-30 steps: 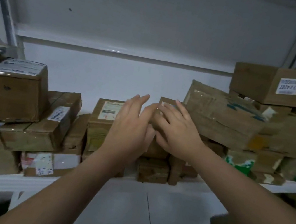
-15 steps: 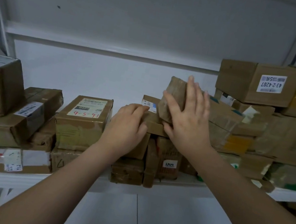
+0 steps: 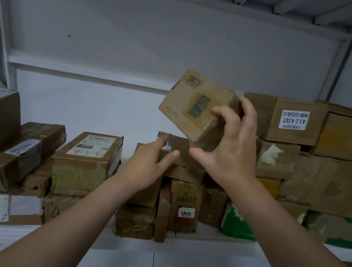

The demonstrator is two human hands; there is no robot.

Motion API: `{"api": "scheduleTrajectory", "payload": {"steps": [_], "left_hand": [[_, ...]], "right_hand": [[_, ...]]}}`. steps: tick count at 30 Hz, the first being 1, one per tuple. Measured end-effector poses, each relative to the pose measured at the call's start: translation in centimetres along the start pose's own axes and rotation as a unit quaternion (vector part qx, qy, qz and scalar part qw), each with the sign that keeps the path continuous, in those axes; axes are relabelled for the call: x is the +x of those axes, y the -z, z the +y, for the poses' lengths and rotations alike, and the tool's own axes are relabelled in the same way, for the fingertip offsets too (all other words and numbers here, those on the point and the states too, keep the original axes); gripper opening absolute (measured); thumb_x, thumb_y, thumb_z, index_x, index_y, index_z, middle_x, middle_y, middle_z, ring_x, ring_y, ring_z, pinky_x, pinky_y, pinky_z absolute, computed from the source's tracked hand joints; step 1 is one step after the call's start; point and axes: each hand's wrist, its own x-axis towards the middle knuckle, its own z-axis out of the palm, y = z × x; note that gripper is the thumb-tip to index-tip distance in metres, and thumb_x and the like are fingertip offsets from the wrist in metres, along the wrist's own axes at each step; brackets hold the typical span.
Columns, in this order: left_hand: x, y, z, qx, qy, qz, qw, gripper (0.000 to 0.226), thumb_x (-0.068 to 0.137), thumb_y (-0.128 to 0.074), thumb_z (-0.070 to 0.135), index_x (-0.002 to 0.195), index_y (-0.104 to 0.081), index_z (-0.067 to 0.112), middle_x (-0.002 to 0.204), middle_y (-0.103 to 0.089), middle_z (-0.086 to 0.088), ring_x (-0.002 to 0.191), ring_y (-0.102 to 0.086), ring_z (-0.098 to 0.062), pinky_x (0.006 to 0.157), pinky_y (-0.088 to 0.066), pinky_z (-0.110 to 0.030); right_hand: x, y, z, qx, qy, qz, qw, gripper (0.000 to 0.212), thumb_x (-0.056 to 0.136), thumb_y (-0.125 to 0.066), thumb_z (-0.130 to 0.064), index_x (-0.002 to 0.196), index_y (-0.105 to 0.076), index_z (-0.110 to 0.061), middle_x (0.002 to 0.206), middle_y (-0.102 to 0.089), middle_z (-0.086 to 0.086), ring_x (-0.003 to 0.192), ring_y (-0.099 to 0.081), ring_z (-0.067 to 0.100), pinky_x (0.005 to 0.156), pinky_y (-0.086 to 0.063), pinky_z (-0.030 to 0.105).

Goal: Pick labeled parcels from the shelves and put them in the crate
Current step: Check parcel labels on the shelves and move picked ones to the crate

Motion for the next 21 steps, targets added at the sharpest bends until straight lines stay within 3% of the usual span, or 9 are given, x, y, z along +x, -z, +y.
{"api": "scheduleTrajectory", "payload": {"steps": [2,4,6,8,10,12,15,19,21], "left_hand": [[0.1,0.2,0.9,-0.052,0.002,-0.001,0.999,0.066,0.092,-0.045,0.051,0.150,-0.018,0.032,0.151,-0.035,0.001,0.136,-0.036,-0.018,0.109,-0.035,-0.040],[0.1,0.3,1.6,-0.102,-0.003,0.008,0.995,0.068,0.093,-0.048,0.047,0.150,-0.012,0.036,0.155,-0.027,0.003,0.140,-0.029,-0.017,0.108,-0.030,-0.033],[0.3,0.4,2.1,-0.152,-0.004,0.021,0.988,0.070,0.093,-0.049,0.045,0.149,-0.006,0.042,0.155,-0.024,0.005,0.140,-0.028,-0.017,0.109,-0.030,-0.035],[0.4,0.5,2.2,-0.209,0.003,0.040,0.977,0.073,0.092,-0.051,0.044,0.147,-0.003,0.047,0.153,-0.030,0.005,0.131,-0.039,-0.012,0.106,-0.037,-0.038],[0.5,0.6,2.3,-0.269,0.002,0.068,0.961,0.074,0.092,-0.054,0.040,0.145,-0.003,0.049,0.146,-0.040,0.004,0.114,-0.049,-0.002,0.101,-0.044,-0.036],[0.6,0.6,2.3,-0.301,-0.002,0.105,0.948,0.074,0.091,-0.056,0.038,0.144,-0.005,0.048,0.142,-0.044,0.005,0.116,-0.051,-0.006,0.095,-0.050,-0.034],[0.9,1.1,2.2,-0.318,0.014,0.153,0.936,0.078,0.090,-0.057,0.038,0.147,-0.004,0.040,0.142,-0.043,0.006,0.114,-0.050,-0.006,0.076,-0.048,-0.010],[0.9,1.7,2.2,-0.277,0.006,0.156,0.948,0.088,0.084,-0.066,0.032,0.148,-0.005,0.039,0.145,-0.034,0.008,0.119,-0.044,-0.007,0.076,-0.050,-0.018],[0.9,2.2,1.9,-0.225,0.000,0.162,0.961,0.094,0.078,-0.073,0.034,0.147,-0.009,0.039,0.151,-0.023,0.006,0.127,-0.035,-0.008,0.094,-0.045,-0.029]], "right_hand": [[0.0,0.3,-0.1,0.057,-0.019,0.036,0.998,0.070,0.065,-0.071,-0.044,0.119,-0.032,-0.026,0.138,-0.020,0.005,0.127,-0.035,0.025,0.097,-0.044,0.034],[0.1,0.2,0.2,0.125,-0.069,0.079,0.987,0.070,0.064,-0.075,-0.042,0.116,-0.031,-0.026,0.136,-0.027,0.017,0.125,-0.037,0.018,0.098,-0.041,0.020],[0.2,0.0,0.6,0.198,-0.139,0.105,0.965,0.070,0.065,-0.079,-0.042,0.113,-0.029,-0.029,0.130,-0.036,0.019,0.122,-0.045,0.023,0.099,-0.045,0.031],[0.5,0.0,0.6,0.255,-0.208,0.121,0.937,0.069,0.067,-0.079,-0.042,0.111,-0.027,-0.033,0.126,-0.043,0.013,0.119,-0.050,0.022,0.095,-0.049,0.038],[0.8,0.0,0.3,0.317,-0.281,0.117,0.898,0.066,0.073,-0.079,-0.035,0.111,-0.026,-0.032,0.119,-0.046,0.005,0.109,-0.056,0.004,0.086,-0.052,0.023],[0.5,-0.4,0.5,0.380,-0.352,0.109,0.849,0.058,0.081,-0.074,-0.026,0.113,-0.026,-0.024,0.111,-0.046,-0.005,0.095,-0.058,-0.002,0.073,-0.051,0.012],[0.0,-1.2,0.9,0.410,-0.412,0.097,0.808,0.051,0.084,-0.068,-0.032,0.112,-0.027,-0.022,0.114,-0.051,0.001,0.100,-0.059,0.009,0.080,-0.052,0.022],[-0.1,-1.8,1.3,0.445,-0.428,0.078,0.783,0.047,0.086,-0.066,-0.031,0.114,-0.030,-0.024,0.122,-0.053,0.006,0.098,-0.061,0.009,0.074,-0.053,0.019],[0.1,-1.8,1.5,0.455,-0.415,0.072,0.785,0.042,0.087,-0.066,-0.030,0.117,-0.037,-0.027,0.124,-0.055,0.006,0.095,-0.063,0.006,0.070,-0.052,0.017]]}}
